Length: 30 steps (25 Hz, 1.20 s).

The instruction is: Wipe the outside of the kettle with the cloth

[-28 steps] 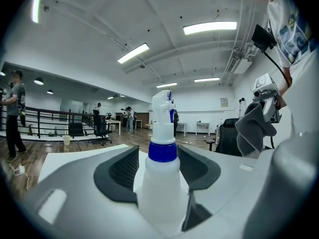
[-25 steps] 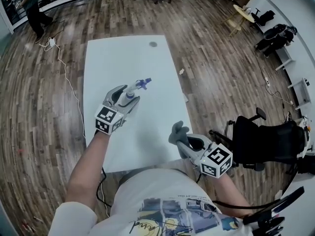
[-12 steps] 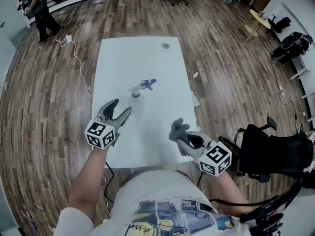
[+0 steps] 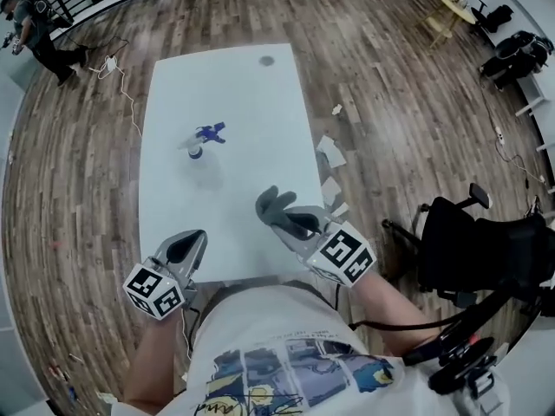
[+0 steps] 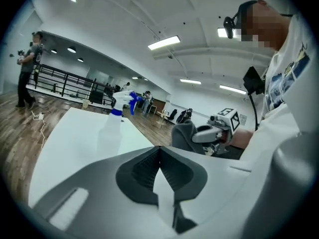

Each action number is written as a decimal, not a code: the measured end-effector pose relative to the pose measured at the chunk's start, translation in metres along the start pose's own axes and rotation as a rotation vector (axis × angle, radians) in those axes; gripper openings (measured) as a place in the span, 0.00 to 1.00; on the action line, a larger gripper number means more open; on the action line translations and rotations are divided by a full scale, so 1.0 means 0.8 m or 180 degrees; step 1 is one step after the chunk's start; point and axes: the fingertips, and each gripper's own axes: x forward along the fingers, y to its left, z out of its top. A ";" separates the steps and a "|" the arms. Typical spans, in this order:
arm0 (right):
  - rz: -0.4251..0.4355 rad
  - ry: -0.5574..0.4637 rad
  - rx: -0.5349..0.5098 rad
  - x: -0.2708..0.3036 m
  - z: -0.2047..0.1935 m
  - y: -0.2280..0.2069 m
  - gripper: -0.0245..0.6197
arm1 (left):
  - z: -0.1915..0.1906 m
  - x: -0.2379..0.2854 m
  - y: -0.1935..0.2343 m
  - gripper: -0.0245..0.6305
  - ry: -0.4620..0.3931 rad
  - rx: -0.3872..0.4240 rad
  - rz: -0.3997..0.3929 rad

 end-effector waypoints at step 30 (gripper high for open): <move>0.0253 0.0061 -0.0631 -0.013 0.003 0.166 0.15 | -0.046 -0.098 -0.156 0.04 0.0230 0.0334 -0.0273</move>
